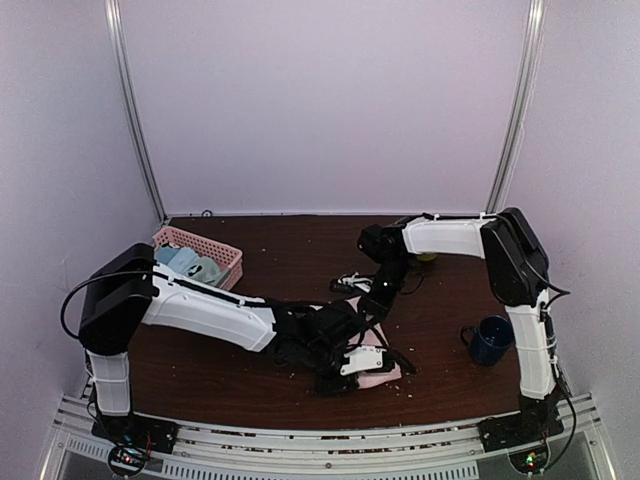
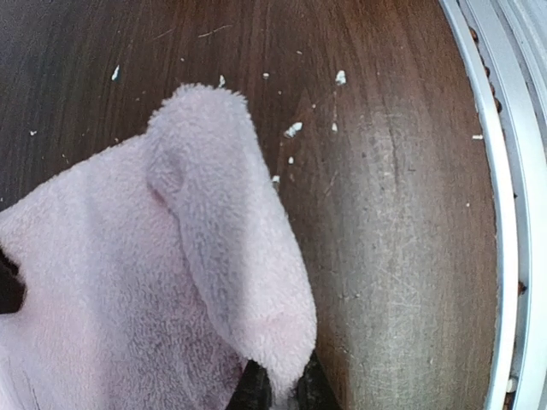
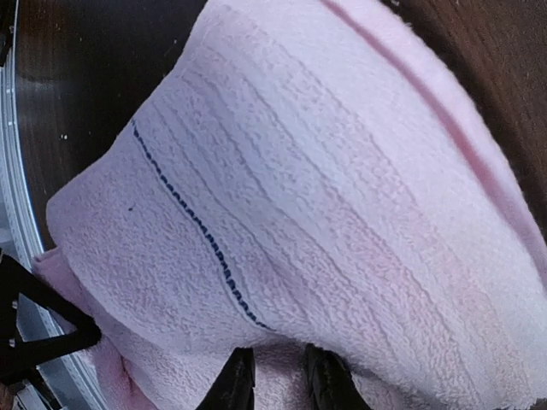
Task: Roll the towels
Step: Roll the towel at the center of the board.
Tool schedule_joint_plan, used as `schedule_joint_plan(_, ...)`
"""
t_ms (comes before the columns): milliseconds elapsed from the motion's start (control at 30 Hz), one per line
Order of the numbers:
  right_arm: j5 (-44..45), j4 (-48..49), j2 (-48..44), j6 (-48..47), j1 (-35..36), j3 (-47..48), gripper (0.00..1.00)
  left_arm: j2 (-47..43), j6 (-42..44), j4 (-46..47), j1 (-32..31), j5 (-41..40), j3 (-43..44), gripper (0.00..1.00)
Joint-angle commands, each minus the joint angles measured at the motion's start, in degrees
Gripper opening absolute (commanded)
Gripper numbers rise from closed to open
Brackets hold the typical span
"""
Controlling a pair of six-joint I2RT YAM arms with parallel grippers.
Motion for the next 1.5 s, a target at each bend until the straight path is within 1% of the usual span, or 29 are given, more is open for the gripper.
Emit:
schedule_joint_plan(0,0.2,-1.1,2.7,-0.2,-0.2,7.2,0.25,2.5,-4.5,-6.0,1.6,9.2,0.0,0.06)
schedule_joint_plan(167,-1.1,-3.0,-8.4,1.9,-3.3,15.2,0.38,2.7,-7.8,-5.0,5.6,18.7,1.4,0.07)
schedule_joint_plan(233,-1.3,-2.4,-13.8,3.8,-5.6,16.8,0.40,3.7,-9.2,-4.8,7.6,23.9,1.6,0.08)
schedule_joint_plan(300,-3.2,-0.4,-19.9,5.2,-8.3,16.3,0.41,4.5,-10.7,-3.3,9.8,28.2,0.9,0.08)
schedule_joint_plan(367,-6.6,2.6,-27.4,5.6,-10.1,13.1,0.42,5.1,-13.1,1.0,11.7,32.5,-1.2,0.08)
schedule_joint_plan(433,-11.4,4.5,-34.5,3.0,-10.2,7.6,0.42,5.9,-16.1,4.7,13.6,35.8,-3.2,0.08)
schedule_joint_plan(533,-19.4,7.9,-44.0,-0.6,-8.2,-4.6,0.42,7.5,-19.5,9.1,15.9,40.0,-5.0,0.08)
schedule_joint_plan(567,-20.4,7.7,-46.4,-3.5,-6.6,-8.7,0.42,8.1,-20.7,10.7,16.5,41.8,-5.6,0.08)
schedule_joint_plan(633,-15.9,6.1,-49.8,-9.3,-1.8,-15.3,0.42,10.0,-22.5,12.1,17.4,45.2,-5.9,0.08)
schedule_joint_plan(733,-8.4,1.1,-50.0,-15.9,5.3,-21.2,0.38,13.0,-23.2,10.6,17.7,47.4,-4.4,0.08)
schedule_joint_plan(833,-5.2,0.7,-50.6,-16.9,10.7,-25.8,0.37,14.9,-22.5,6.6,17.8,47.8,-1.7,0.08)
schedule_joint_plan(900,-2.9,3.8,-50.7,-15.9,13.6,-29.1,0.38,15.7,-22.0,4.0,17.8,48.1,0.3,0.08)
schedule_joint_plan(933,-1.3,4.9,-50.6,-15.2,14.7,-30.8,0.40,16.0,-22.1,3.3,17.9,48.2,0.9,0.07)
schedule_joint_plan(1067,9.9,17.3,-49.8,-11.2,19.4,-38.6,0.48,16.9,-23.0,1.4,18.0,49.1,2.0,0.07)
schedule_joint_plan(1167,17.1,23.9,-46.4,-10.8,21.1,-42.2,0.49,17.3,-23.8,1.0,18.0,49.4,2.0,0.07)
schedule_joint_plan(1267,20.1,27.7,-41.7,-11.5,21.6,-42.7,0.49,17.4,-23.7,0.5,18.0,49.2,2.1,0.08)
schedule_joint_plan(1467,21.5,32.3,-35.8,-12.6,23.2,-42.7,0.49,17.2,-23.0,-0.9,18.0,48.9,2.7,0.09)
